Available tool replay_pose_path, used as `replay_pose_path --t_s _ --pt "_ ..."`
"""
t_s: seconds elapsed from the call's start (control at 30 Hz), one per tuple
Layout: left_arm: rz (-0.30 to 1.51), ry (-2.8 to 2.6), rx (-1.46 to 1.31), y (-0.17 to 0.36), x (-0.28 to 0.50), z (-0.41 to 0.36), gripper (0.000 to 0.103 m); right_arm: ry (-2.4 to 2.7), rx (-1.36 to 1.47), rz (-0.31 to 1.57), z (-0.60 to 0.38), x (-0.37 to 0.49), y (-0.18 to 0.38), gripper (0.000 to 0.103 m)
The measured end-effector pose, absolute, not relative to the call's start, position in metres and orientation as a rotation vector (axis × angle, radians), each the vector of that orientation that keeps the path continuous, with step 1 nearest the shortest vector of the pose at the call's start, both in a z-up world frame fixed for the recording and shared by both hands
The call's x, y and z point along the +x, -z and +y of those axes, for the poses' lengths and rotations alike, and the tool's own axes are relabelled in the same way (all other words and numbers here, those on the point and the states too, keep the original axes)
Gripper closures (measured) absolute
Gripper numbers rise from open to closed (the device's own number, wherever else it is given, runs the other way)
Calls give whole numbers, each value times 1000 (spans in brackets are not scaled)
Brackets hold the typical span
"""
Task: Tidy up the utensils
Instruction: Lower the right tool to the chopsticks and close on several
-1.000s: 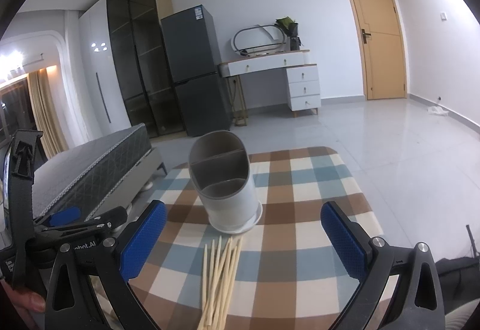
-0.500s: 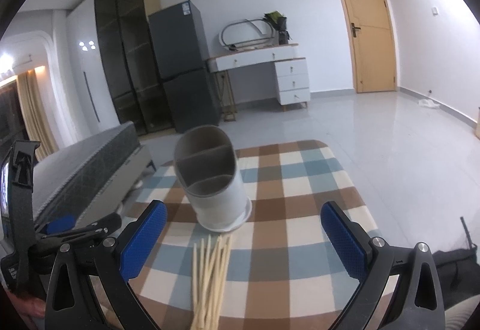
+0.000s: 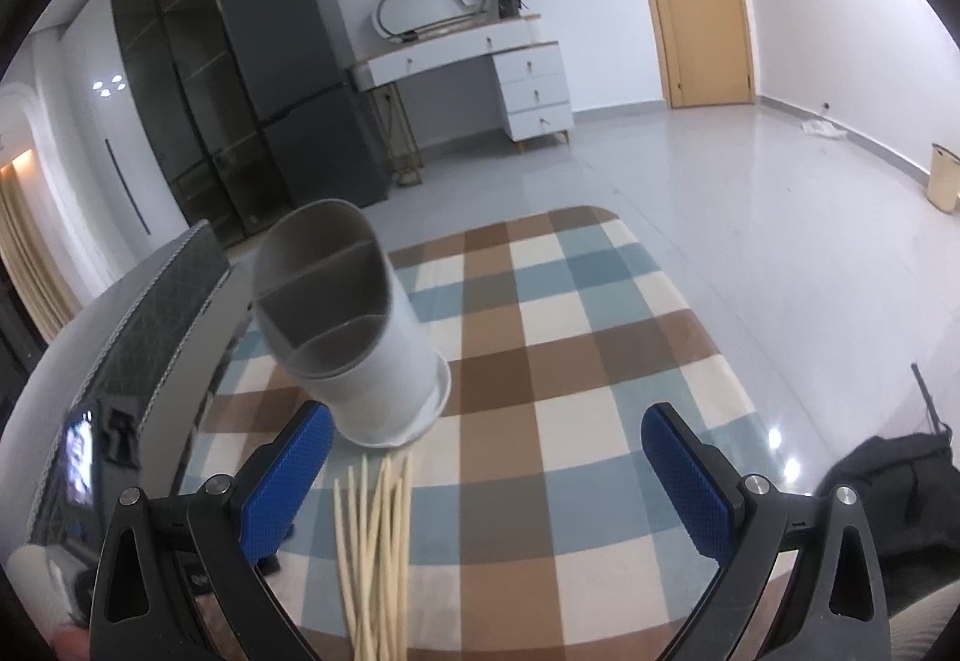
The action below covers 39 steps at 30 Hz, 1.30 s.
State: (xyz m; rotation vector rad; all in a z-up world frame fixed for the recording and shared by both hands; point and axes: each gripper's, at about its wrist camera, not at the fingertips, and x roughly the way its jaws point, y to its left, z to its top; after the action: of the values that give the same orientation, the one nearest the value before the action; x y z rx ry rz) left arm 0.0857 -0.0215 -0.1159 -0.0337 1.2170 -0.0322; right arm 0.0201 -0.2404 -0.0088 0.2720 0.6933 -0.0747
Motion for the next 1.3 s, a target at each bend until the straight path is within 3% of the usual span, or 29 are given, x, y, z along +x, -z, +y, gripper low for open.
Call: replay_pose_path --t_s 0.37,0.47,0.67,0.8,0.83,0.87,0.93,0.97,1.17,1.3 --pt "1278 34 3 134 97 -34 10 71 365 754 -255 41 20 0" --pt "1275 20 26 138 98 -37 25 63 374 762 -256 44 22 0" --pt "1263 19 10 135 106 -39 29 71 373 750 -261 46 18 0" --pt "1268 31 7 130 108 -41 52 75 407 751 -268 49 18 0" --pt "1269 41 13 129 109 -44 66 74 414 754 -269 50 18 0" --pt "1275 54 21 128 109 -47 71 74 418 759 -270 50 18 0" --pt "1285 77 35 126 109 -54 93 67 424 766 -271 51 19 0" --pt "1291 90 32 125 109 -56 99 64 424 767 -272 52 19 0" --pt "1241 117 1 109 103 -54 103 32 439 810 -274 51 25 1" --pt "1162 148 -88 80 91 -36 103 -1 430 856 -266 50 34 16"
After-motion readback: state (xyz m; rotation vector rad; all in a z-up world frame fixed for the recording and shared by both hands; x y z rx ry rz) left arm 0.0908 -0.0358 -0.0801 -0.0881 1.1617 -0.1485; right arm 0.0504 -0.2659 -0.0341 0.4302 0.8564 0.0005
